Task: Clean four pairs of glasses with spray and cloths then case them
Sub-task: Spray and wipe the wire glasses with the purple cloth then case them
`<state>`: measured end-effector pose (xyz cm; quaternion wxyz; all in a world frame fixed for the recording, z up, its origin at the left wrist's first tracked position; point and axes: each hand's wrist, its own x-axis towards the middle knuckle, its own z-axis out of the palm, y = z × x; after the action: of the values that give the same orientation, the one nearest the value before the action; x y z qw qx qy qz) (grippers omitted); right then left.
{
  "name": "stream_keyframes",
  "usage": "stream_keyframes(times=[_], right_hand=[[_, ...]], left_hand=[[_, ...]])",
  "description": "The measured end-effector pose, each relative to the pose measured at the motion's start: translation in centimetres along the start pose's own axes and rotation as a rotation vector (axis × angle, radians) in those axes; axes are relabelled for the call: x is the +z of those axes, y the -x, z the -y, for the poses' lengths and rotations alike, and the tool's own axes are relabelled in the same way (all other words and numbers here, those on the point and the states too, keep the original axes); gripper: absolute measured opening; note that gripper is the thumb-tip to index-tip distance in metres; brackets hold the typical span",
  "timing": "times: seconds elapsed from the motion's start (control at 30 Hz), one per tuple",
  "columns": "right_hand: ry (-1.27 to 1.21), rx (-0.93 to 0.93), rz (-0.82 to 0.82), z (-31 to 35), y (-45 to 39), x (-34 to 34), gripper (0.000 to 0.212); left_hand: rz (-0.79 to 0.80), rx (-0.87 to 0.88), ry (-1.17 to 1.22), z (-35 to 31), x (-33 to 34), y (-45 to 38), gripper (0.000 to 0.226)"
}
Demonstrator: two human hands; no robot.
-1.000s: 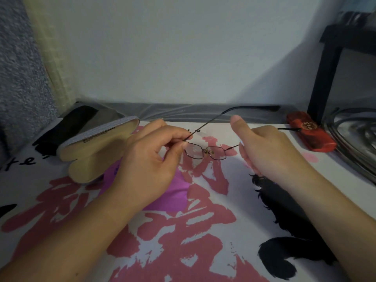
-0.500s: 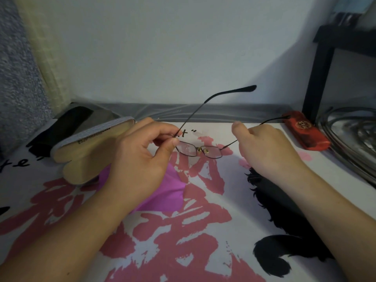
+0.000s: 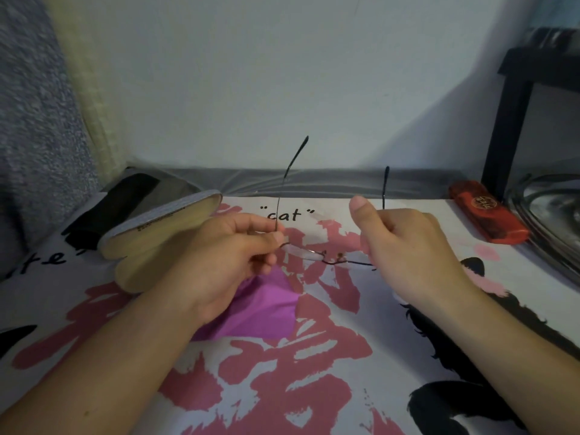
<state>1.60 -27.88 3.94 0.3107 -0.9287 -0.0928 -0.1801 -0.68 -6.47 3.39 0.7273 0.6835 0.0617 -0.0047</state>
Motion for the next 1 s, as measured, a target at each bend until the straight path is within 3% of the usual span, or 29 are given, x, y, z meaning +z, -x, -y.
stream_keyframes(times=[0.3,0.4,0.53,0.73,0.87,1.0], right_hand=[[0.043,-0.182,-0.242,0.0,-0.2,-0.5,0.059],[0.004,-0.159,-0.276,1.0,0.8,-1.8,0.060],[-0.363,-0.021,-0.196,3.2,5.6,-4.3,0.082],[-0.825,0.384,0.043,5.5,16.0,-5.1,0.072],[-0.841,0.478,0.100,6.2,19.0,-4.3,0.072],[-0.735,0.408,0.055,6.7,19.7,-3.6,0.081]], left_hand=[[-0.033,0.074,-0.052,-1.0,0.1,0.9,0.013],[-0.070,0.066,0.033,-1.8,0.3,2.7,0.014],[-0.067,-0.042,0.260,-1.5,0.8,6.9,0.009],[-0.121,-0.306,0.626,0.9,2.3,13.6,0.007],[-0.123,-0.325,0.687,1.0,3.0,16.0,0.008],[-0.130,-0.317,0.641,0.5,4.0,17.1,0.007]])
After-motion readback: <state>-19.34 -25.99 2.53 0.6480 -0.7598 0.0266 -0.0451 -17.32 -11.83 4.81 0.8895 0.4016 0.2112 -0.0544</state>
